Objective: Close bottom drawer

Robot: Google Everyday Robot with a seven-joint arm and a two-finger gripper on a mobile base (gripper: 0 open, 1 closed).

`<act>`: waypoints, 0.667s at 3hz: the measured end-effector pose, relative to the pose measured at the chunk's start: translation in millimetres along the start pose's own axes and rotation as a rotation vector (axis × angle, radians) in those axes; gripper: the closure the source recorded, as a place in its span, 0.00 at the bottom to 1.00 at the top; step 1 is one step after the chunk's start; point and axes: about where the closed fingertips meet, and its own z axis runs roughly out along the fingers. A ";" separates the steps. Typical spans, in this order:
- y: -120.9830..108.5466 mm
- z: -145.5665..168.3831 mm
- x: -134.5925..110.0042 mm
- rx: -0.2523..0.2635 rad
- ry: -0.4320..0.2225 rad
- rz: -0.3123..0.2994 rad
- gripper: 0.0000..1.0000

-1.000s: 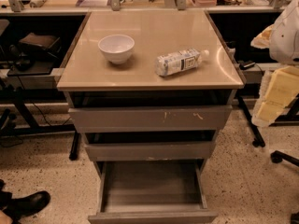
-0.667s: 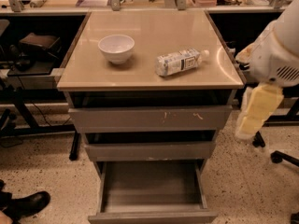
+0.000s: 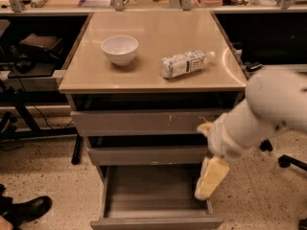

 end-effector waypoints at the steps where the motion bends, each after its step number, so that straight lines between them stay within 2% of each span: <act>1: 28.8 106.0 25.3 -0.116 -0.069 0.054 0.00; 2: 54.3 197.6 48.5 -0.200 -0.125 0.140 0.00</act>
Offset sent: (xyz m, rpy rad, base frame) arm -0.0683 0.0737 -0.3284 0.2802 0.3371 -0.1313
